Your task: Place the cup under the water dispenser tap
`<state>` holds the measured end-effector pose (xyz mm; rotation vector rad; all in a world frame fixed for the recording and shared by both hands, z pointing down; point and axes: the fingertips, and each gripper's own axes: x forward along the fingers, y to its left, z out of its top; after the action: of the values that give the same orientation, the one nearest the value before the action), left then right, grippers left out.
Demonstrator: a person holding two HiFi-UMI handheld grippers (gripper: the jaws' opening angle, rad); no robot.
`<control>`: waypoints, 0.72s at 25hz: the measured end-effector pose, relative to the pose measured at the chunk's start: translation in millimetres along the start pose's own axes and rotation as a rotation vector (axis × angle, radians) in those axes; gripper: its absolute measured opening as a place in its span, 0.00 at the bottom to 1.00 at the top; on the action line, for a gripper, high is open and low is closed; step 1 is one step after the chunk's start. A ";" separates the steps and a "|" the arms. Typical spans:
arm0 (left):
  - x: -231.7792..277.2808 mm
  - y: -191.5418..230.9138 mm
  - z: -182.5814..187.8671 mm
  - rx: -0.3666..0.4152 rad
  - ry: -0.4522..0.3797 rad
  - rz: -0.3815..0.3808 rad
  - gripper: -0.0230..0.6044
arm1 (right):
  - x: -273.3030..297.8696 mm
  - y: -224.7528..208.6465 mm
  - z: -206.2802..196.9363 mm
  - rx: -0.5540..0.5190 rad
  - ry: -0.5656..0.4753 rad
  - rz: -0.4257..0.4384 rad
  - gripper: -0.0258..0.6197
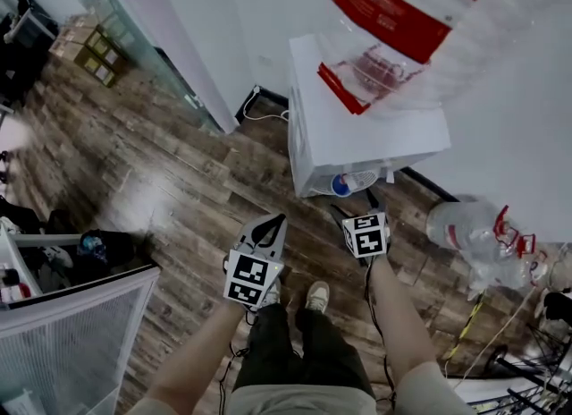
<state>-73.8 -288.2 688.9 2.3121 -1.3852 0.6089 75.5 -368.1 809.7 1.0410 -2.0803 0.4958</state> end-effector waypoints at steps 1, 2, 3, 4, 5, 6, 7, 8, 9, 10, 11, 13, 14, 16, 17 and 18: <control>-5.7 -2.7 6.4 0.004 0.002 -0.002 0.05 | -13.3 0.5 3.2 -0.002 -0.001 -0.004 0.74; -11.3 -4.4 14.1 0.009 0.003 -0.003 0.05 | -26.8 0.2 8.1 -0.007 -0.006 -0.010 0.71; -17.1 -4.9 22.6 0.015 0.001 -0.003 0.05 | -40.1 -0.3 14.5 -0.011 -0.013 -0.015 0.69; -23.3 -4.9 31.3 0.021 -0.001 -0.001 0.05 | -53.3 -0.5 21.6 -0.010 -0.024 -0.020 0.66; -30.0 -4.9 39.8 0.027 -0.005 0.000 0.05 | -66.6 -0.4 28.3 -0.006 -0.036 -0.023 0.62; -36.8 -5.5 47.9 0.034 -0.009 0.001 0.05 | -80.0 -0.2 34.4 0.000 -0.049 -0.027 0.59; -43.3 -6.5 55.6 0.041 -0.013 0.000 0.05 | -93.4 -0.3 40.0 0.001 -0.059 -0.032 0.56; -49.0 -7.8 63.1 0.049 -0.017 0.000 0.05 | -106.5 -0.8 45.3 -0.005 -0.064 -0.040 0.52; -54.2 -9.0 70.3 0.056 -0.021 -0.001 0.05 | -119.3 -1.2 50.6 -0.017 -0.064 -0.049 0.49; -59.2 -9.8 77.5 0.061 -0.025 -0.002 0.05 | -132.2 -1.2 56.6 -0.029 -0.066 -0.057 0.46; -64.3 -9.8 84.8 0.062 -0.028 -0.001 0.05 | -145.4 -0.4 63.7 -0.034 -0.074 -0.061 0.44; -75.6 -7.4 101.8 0.059 -0.041 0.005 0.05 | -172.4 2.5 81.2 -0.033 -0.107 -0.069 0.40; -81.4 -6.2 111.0 0.059 -0.048 0.008 0.05 | -185.8 4.2 90.3 -0.033 -0.127 -0.074 0.39; -92.0 -6.8 128.8 0.068 -0.062 0.007 0.05 | -211.7 7.1 107.8 -0.035 -0.164 -0.082 0.37; -96.8 -8.8 138.1 0.076 -0.069 0.002 0.05 | -224.6 8.0 115.9 -0.037 -0.181 -0.085 0.35; -101.5 -11.6 147.9 0.086 -0.078 -0.003 0.05 | -237.5 8.7 123.8 -0.040 -0.198 -0.087 0.33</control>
<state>-81.0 -286.4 509.3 2.4288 -1.4153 0.5940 106.3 -316.9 548.4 1.1928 -2.1957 0.3163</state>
